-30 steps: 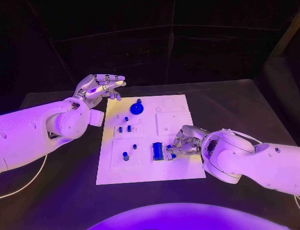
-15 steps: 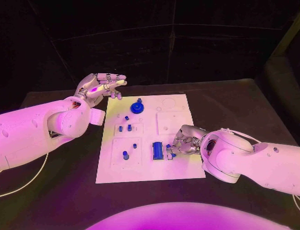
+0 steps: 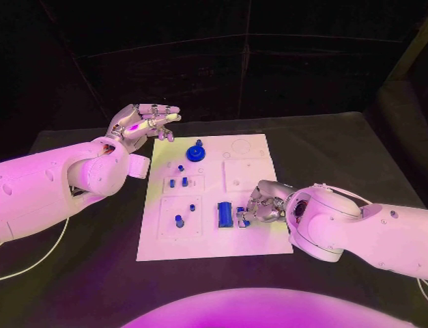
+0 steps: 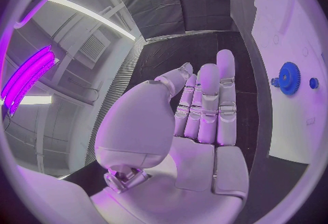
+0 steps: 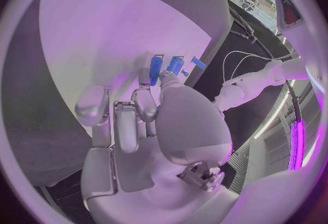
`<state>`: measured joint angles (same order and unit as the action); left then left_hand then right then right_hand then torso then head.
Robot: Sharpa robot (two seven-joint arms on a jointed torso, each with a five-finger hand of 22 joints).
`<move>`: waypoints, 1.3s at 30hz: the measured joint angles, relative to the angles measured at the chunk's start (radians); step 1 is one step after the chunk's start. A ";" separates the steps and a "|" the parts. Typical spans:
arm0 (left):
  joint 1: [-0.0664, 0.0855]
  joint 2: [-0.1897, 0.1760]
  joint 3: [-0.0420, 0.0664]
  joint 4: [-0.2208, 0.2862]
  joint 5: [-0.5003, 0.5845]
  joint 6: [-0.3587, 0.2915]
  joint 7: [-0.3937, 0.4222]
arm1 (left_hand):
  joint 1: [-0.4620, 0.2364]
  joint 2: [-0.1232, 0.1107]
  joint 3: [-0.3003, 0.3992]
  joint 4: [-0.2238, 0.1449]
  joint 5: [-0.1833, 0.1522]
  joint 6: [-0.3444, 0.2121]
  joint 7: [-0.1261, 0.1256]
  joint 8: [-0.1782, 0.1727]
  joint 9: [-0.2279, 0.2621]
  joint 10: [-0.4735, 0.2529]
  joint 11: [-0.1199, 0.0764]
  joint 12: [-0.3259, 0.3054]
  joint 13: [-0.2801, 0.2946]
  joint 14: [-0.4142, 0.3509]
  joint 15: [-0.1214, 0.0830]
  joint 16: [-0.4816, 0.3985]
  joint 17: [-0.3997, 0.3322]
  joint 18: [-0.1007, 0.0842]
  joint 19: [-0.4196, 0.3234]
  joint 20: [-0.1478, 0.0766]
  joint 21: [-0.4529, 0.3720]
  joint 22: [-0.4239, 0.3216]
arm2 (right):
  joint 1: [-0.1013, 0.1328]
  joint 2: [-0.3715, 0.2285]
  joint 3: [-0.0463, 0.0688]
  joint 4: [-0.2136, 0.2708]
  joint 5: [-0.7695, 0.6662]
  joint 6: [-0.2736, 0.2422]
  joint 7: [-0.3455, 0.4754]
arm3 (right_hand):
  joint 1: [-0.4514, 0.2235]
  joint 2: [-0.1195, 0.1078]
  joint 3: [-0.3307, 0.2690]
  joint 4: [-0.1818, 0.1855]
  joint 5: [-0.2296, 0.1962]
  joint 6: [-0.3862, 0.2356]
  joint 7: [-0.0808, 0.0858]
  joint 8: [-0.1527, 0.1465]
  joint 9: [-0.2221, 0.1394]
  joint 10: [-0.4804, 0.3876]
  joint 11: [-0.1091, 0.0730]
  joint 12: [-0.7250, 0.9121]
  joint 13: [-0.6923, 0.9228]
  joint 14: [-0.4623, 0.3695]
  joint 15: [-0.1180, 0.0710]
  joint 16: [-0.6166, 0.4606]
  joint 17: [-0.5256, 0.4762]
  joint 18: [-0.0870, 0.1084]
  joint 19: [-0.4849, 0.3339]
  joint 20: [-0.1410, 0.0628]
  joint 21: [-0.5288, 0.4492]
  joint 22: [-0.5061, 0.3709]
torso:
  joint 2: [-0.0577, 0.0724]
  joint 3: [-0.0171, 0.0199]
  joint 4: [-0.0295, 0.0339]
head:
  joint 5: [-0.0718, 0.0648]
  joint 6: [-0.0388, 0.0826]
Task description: Assemble the parts on the task board
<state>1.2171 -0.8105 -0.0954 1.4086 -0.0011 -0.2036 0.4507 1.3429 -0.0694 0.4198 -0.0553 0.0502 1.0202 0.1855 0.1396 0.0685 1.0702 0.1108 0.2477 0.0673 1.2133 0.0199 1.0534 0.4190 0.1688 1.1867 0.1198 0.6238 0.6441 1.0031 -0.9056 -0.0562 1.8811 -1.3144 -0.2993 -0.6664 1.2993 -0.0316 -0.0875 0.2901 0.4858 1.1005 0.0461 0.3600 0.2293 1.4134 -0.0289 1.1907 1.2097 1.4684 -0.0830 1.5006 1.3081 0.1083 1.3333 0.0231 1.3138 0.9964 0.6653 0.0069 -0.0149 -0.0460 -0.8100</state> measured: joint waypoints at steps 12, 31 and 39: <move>0.000 -0.001 0.000 0.000 0.000 0.000 0.000 | 0.000 0.000 0.000 0.000 0.000 0.000 0.000 0.000 0.000 0.000 0.000 0.000 0.000 0.000 0.000 0.000 0.000 0.000 0.000 0.000 0.000 0.000 | 0.000 0.000 0.000 0.000 -0.024 0.003 -0.004 | -0.103 0.019 -0.071 -0.001 -0.193 0.005 -0.005 0.000 0.016 0.002 -0.002 0.001 0.002 -0.003 -0.003 0.000 0.000 0.000 0.003 -0.003 0.000 0.000 | 0.000 0.0000 0.0000 | -0.001 0.000; 0.000 -0.003 0.000 0.001 0.000 0.000 0.000 | 0.000 0.000 0.000 0.000 0.000 0.000 0.000 0.000 0.000 0.000 0.000 0.000 0.000 0.000 0.000 0.000 0.000 0.000 0.000 0.000 0.000 0.000 | 0.000 -0.036 0.000 0.033 -0.057 0.008 0.016 | -0.071 0.020 -0.123 -0.023 -0.313 0.005 -0.005 0.000 0.040 0.003 -0.003 0.003 0.008 -0.003 -0.003 0.000 0.000 0.000 0.003 -0.003 0.000 0.005 | 0.000 0.0006 0.0000 | -0.003 0.002; 0.000 -0.004 0.000 0.001 0.000 0.000 -0.001 | 0.000 0.000 0.000 0.000 0.000 0.000 0.000 0.000 0.000 0.000 0.000 0.000 0.000 0.000 0.000 0.000 0.000 0.000 0.000 0.000 0.000 0.000 | 0.000 -0.064 0.000 0.049 -0.057 0.035 0.043 | -0.047 0.008 -0.131 -0.035 -0.313 0.005 -0.005 0.000 0.044 0.003 -0.003 0.002 0.010 -0.003 -0.003 0.000 0.000 0.000 0.003 -0.003 0.000 0.008 | -0.001 0.0001 -0.0010 | -0.005 0.002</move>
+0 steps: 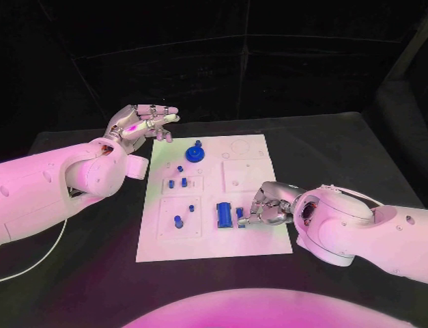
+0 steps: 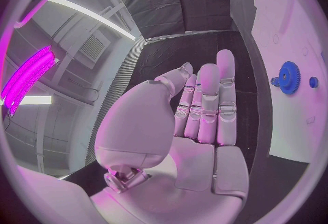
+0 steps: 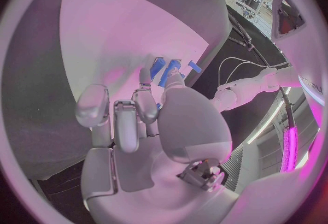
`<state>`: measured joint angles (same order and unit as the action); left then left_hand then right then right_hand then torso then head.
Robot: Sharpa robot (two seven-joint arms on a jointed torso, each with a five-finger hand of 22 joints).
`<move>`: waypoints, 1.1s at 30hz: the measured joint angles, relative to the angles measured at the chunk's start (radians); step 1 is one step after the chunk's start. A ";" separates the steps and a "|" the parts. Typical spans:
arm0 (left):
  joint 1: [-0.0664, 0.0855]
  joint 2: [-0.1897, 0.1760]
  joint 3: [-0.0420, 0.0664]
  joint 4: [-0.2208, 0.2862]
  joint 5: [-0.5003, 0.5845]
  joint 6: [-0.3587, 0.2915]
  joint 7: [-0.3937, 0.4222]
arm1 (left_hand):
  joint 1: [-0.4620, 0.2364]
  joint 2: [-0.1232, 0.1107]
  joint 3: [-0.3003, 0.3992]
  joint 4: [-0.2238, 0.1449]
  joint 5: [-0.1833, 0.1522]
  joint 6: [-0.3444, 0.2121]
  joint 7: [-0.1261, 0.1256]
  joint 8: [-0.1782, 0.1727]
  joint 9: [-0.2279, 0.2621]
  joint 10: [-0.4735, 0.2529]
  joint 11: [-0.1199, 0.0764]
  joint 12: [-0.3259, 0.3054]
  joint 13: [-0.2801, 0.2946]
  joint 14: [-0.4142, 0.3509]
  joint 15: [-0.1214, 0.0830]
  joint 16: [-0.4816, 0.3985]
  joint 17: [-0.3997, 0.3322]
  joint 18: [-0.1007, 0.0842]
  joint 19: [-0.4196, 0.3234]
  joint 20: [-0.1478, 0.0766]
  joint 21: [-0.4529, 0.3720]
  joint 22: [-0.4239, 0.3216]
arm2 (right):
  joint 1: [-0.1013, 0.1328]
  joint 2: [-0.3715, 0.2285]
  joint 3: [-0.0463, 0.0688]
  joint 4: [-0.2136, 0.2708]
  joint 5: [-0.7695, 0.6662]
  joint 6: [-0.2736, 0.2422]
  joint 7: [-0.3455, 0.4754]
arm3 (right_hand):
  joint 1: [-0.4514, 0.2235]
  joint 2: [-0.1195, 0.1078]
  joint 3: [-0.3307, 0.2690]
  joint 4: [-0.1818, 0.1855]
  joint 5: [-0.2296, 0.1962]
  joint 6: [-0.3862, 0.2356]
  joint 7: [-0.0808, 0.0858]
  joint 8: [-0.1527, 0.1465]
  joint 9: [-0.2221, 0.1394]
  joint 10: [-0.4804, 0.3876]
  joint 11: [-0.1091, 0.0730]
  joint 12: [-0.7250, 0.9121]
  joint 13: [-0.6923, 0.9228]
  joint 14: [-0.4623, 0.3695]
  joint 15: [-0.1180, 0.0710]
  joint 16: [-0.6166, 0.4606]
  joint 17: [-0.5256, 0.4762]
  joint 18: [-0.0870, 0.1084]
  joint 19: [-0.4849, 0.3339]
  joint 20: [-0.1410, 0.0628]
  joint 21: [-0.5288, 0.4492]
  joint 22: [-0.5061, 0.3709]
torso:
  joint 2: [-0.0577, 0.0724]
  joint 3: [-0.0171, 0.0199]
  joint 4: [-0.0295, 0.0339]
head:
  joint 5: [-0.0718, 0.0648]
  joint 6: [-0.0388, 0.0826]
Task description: Assemble the parts on the task board
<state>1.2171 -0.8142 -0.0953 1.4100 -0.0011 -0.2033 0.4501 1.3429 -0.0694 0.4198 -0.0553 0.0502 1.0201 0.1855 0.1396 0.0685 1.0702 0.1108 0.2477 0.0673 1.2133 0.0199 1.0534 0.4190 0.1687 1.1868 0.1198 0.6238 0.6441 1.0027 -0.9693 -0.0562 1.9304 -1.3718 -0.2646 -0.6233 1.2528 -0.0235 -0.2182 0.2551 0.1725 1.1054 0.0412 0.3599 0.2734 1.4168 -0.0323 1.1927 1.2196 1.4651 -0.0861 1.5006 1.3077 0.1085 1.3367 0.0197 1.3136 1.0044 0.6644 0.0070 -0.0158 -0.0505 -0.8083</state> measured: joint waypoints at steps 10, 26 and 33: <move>0.000 0.002 0.000 0.001 0.000 0.000 0.000 | 0.000 0.000 0.000 0.000 0.000 0.000 0.000 0.000 0.000 0.000 0.000 0.000 0.000 0.000 0.000 0.000 0.000 0.000 0.000 0.000 0.000 0.000 | 0.000 0.004 0.000 -0.014 0.002 0.029 0.018 | 0.011 0.000 -0.001 -0.007 0.000 0.000 0.000 0.000 0.002 0.000 0.000 0.000 0.000 0.000 0.000 0.000 0.000 0.000 0.000 0.000 0.000 0.000 | 0.000 -0.0006 0.0005 | -0.006 0.005; 0.000 0.001 0.000 0.002 0.000 0.000 0.000 | 0.000 0.000 0.000 0.000 0.000 0.000 0.000 0.000 0.000 0.000 0.000 0.000 0.000 0.000 0.000 0.000 0.000 0.000 0.000 0.000 0.000 0.000 | 0.000 0.040 0.000 -0.070 -0.017 0.044 0.024 | 0.042 0.019 0.004 -0.025 0.006 0.000 0.000 0.005 0.008 0.000 0.000 0.000 0.003 0.000 0.000 0.000 0.000 0.000 0.000 0.000 0.000 0.002 | 0.001 -0.0001 0.0028 | 0.000 0.003; 0.000 0.001 0.000 0.002 0.000 0.000 0.000 | 0.000 0.000 0.000 0.000 0.000 0.000 0.000 0.000 0.000 0.000 0.000 0.000 0.000 0.000 0.000 0.000 0.000 0.000 0.000 0.000 0.000 0.000 | -0.001 0.036 0.000 -0.057 -0.029 0.025 0.041 | 0.056 0.006 -0.015 -0.037 0.006 0.000 0.000 0.005 0.011 0.000 0.000 -0.006 0.000 0.000 0.000 0.000 0.000 0.000 0.000 0.000 0.000 -0.001 | 0.000 -0.0001 0.0011 | 0.002 0.005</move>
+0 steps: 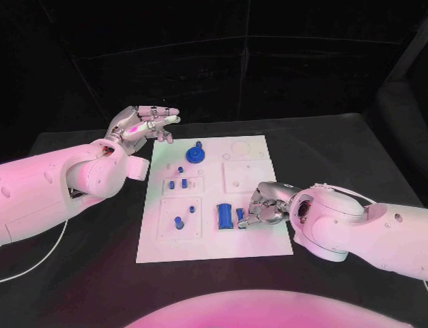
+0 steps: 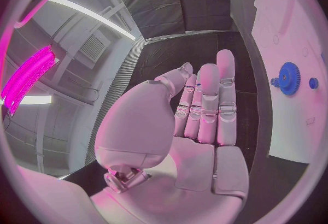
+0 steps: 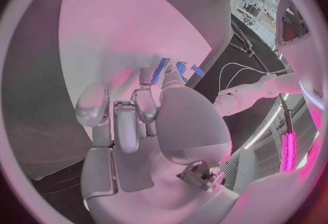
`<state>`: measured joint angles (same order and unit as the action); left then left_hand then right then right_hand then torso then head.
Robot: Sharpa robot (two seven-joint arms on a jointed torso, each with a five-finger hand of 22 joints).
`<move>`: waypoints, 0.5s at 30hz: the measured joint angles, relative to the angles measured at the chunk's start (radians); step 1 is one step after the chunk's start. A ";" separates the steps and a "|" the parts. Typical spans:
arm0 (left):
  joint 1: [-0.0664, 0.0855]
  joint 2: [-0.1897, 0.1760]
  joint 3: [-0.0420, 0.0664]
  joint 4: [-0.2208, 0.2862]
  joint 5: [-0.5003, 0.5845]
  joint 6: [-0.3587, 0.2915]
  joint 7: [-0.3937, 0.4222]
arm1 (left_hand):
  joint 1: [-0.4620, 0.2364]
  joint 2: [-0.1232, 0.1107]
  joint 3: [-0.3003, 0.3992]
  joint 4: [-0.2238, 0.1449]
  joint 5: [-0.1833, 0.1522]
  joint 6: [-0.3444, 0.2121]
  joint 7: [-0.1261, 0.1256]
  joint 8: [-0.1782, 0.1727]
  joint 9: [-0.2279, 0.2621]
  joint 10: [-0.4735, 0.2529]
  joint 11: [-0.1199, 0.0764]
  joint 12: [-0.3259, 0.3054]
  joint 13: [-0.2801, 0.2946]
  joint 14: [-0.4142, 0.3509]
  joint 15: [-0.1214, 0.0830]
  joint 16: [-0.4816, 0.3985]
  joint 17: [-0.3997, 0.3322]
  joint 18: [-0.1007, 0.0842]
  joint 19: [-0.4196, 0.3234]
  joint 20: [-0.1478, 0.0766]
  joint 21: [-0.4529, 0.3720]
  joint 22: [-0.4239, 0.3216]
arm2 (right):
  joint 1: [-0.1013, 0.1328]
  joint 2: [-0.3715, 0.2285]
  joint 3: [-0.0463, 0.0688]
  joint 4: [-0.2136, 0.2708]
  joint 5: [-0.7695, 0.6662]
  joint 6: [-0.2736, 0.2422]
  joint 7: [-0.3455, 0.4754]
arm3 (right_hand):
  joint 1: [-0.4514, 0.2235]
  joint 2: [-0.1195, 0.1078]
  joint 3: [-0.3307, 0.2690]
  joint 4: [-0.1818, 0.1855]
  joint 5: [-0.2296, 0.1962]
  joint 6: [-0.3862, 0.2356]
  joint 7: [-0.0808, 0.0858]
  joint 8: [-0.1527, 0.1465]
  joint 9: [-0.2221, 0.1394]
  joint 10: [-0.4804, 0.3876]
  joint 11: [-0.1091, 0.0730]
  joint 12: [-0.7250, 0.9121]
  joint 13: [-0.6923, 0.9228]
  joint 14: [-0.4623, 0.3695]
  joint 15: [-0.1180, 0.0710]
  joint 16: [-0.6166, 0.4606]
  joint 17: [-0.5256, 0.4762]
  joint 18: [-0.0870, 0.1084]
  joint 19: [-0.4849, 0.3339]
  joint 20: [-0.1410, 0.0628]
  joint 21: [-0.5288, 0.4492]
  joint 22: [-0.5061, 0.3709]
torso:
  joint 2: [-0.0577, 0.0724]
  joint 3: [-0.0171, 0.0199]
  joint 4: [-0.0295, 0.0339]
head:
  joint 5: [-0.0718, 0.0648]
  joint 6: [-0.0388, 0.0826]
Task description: Assemble the parts on the task board
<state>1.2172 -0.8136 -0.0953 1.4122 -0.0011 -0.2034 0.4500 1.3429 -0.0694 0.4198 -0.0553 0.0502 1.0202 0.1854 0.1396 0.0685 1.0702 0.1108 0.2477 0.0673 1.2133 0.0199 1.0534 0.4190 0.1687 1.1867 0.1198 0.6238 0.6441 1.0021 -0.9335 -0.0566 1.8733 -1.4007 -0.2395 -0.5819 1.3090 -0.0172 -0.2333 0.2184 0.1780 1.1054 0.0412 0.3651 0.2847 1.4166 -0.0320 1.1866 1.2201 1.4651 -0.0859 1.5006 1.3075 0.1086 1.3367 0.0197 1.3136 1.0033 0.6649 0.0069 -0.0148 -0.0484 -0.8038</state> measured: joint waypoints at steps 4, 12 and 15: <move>0.000 0.000 0.000 0.000 0.000 0.000 0.000 | 0.000 0.000 0.000 0.000 0.000 0.000 0.000 0.000 0.000 0.000 0.000 0.000 0.000 0.000 0.000 0.000 0.000 0.000 0.000 0.000 0.000 0.000 | 0.000 -0.028 0.000 0.016 0.010 -0.047 0.042 | -0.004 -0.018 -0.007 0.001 0.008 -0.009 0.009 -0.002 0.000 -0.004 0.004 -0.019 -0.015 0.000 0.000 -0.013 0.000 0.000 -0.008 0.004 -0.010 -0.029 | -0.001 -0.0001 -0.0001 | -0.001 0.004; 0.000 0.004 0.000 -0.002 0.010 0.000 -0.001 | -0.006 -0.006 0.000 0.000 0.000 0.000 0.000 0.005 0.000 -0.002 0.002 0.004 0.000 -0.017 0.006 -0.009 -0.006 0.000 -0.013 0.002 -0.009 -0.005 | 0.025 -0.073 -0.001 -0.029 0.235 -0.121 0.278 | 0.078 -0.004 -0.003 -0.044 0.077 -0.097 0.054 -0.074 -0.017 -0.204 0.044 -0.393 -0.321 -0.059 0.031 -0.334 -0.362 0.063 -0.248 0.032 -0.314 -0.500 | -0.008 -0.0030 -0.0019 | -0.007 0.028; -0.002 0.015 0.000 -0.017 0.019 0.001 -0.001 | -0.011 -0.011 -0.003 -0.003 0.000 -0.004 -0.004 0.008 0.000 -0.007 0.000 0.007 0.000 -0.073 0.010 -0.044 -0.024 0.000 -0.057 0.005 -0.036 -0.016 | 0.062 -0.062 0.000 -0.113 0.396 -0.125 0.401 | 0.142 0.021 0.004 -0.071 0.077 -0.137 0.079 -0.114 -0.032 -0.322 0.078 -0.576 -0.462 -0.193 0.063 -0.646 -0.676 0.063 -0.321 0.056 -0.441 -0.586 | -0.016 -0.0051 -0.0042 | -0.008 0.047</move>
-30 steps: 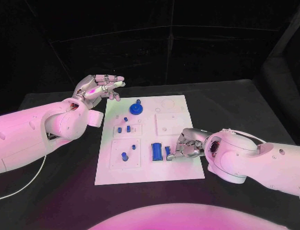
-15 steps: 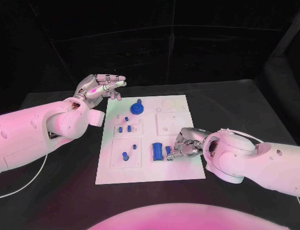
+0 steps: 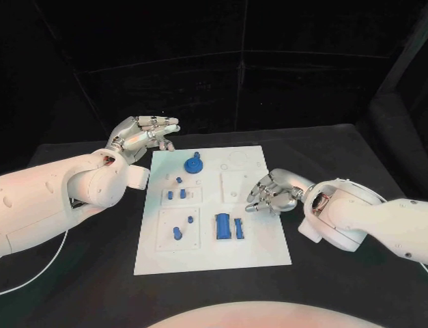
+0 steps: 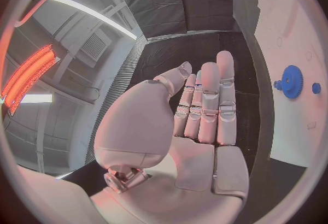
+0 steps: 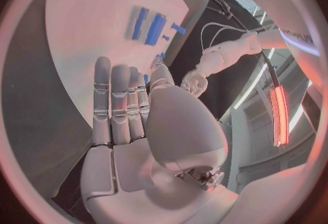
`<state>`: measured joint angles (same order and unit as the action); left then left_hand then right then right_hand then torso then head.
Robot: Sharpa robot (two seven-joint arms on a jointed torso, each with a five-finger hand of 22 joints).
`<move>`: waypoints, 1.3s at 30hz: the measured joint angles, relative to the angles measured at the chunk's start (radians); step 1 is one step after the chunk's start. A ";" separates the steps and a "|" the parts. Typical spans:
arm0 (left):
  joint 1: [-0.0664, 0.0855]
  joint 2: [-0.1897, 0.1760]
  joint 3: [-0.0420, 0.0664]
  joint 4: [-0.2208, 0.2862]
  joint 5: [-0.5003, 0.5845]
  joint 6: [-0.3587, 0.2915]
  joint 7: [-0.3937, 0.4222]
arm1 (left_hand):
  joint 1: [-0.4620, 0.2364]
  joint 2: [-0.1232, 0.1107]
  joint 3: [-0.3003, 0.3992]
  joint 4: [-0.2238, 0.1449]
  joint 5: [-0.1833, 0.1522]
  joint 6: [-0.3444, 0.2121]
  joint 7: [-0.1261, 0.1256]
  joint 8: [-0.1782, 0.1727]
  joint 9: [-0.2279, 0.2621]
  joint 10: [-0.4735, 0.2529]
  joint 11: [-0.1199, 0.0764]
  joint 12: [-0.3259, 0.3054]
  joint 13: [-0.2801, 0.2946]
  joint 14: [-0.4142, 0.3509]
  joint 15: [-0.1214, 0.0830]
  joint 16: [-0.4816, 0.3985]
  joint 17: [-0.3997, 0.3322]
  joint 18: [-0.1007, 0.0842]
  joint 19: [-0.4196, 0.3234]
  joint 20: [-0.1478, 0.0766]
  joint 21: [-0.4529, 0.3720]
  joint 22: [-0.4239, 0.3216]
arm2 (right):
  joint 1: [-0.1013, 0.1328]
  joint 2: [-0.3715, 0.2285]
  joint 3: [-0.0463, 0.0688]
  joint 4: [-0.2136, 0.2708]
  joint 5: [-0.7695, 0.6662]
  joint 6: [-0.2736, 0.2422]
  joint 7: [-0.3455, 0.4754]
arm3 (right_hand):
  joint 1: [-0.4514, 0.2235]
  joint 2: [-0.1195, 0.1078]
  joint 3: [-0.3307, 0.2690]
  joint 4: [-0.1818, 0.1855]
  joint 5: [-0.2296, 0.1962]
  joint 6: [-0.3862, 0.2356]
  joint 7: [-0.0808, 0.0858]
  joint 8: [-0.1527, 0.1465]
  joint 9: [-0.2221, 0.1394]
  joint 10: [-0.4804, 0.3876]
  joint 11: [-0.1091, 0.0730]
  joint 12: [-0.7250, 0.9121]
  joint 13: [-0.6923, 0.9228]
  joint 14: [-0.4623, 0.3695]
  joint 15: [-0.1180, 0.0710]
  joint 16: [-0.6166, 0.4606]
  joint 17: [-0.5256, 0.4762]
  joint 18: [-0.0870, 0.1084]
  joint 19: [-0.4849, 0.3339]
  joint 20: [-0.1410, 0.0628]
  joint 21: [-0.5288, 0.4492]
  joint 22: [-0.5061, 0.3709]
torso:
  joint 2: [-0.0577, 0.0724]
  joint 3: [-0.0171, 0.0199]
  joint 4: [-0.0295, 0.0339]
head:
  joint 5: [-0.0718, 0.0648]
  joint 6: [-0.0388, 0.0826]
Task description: Assemble the parts on the task board
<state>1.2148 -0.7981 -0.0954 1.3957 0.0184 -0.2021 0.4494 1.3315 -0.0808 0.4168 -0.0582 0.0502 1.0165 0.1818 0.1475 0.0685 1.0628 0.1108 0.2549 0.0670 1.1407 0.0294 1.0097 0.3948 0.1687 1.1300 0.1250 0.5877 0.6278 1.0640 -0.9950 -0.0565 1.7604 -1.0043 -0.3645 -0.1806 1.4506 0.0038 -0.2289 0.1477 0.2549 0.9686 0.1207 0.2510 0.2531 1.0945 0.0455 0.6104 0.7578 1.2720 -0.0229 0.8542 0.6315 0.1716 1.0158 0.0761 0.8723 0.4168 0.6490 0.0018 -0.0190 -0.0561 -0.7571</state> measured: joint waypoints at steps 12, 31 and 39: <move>-0.022 0.087 0.000 -0.188 0.057 0.017 0.006 | -0.034 -0.002 0.010 0.010 0.003 -0.007 -0.007 -0.038 -0.002 0.010 0.027 -0.102 -0.004 -0.156 0.073 -0.540 -0.236 0.000 -0.312 0.089 -0.315 -0.206 | 0.077 0.192 0.004 -0.440 0.576 0.076 0.379 | 0.135 0.066 0.004 -0.051 -0.055 0.002 0.061 -0.134 -0.099 -0.009 0.079 -0.442 -0.534 -0.177 0.113 -0.613 -0.375 0.000 -0.156 0.124 -0.395 -0.227 | -0.054 -0.0136 -0.0104 | 0.013 0.091; -0.064 0.216 0.003 -0.414 0.136 0.017 0.034 | -0.128 0.029 -0.087 0.023 -0.009 -0.109 -0.028 -0.097 -0.019 -0.139 0.062 -0.205 -0.019 -0.263 0.117 -0.833 -0.340 0.000 -0.403 0.129 -0.453 -0.369 | 0.082 0.430 0.024 -0.813 0.814 0.170 0.566 | -0.028 0.101 0.010 -0.140 -0.081 -0.051 0.061 -0.201 -0.195 -0.058 0.093 -0.557 -0.709 -0.202 0.133 -0.801 -0.566 -0.001 -0.182 0.147 -0.621 -0.365 | -0.094 -0.0071 -0.0166 | 0.040 0.154; -0.080 0.185 0.018 -0.327 0.130 -0.017 0.031 | -0.462 0.067 -0.179 0.049 -0.038 -0.361 -0.071 -0.132 -0.055 -0.395 0.014 -0.237 -0.054 -0.507 0.076 -0.882 -0.380 -0.036 -0.605 0.059 -0.492 -0.441 | 0.067 0.395 0.028 -0.728 0.821 0.139 0.566 | -0.417 0.038 0.072 -0.145 -0.129 -0.303 0.012 -0.235 -0.237 -0.342 0.055 -0.591 -0.744 -0.496 0.072 -0.837 -0.613 -0.033 -0.411 0.086 -0.690 -0.403 | -0.100 -0.0045 0.0030 | 0.052 0.156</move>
<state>1.1349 -0.6130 -0.0777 1.0683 0.1487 -0.2193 0.4808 0.8696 -0.0141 0.2381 -0.0096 0.0123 0.6555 0.1113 0.0159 0.0139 0.6680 0.1247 0.0181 0.0131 0.6336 0.1053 0.1281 0.0148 0.1323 0.5251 0.1839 0.0959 0.1872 1.1309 -0.5999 -0.0287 1.0322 -0.1832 -0.2259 0.3850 1.0337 0.0414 -0.1574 0.0029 0.1256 0.6661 0.1327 0.0158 0.0160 0.7527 0.1005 0.0191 0.0136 0.7762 0.0488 0.0173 0.0183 0.1386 0.6048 0.1619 0.1820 0.0143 0.5487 -0.0027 -0.0160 -0.0041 -0.6007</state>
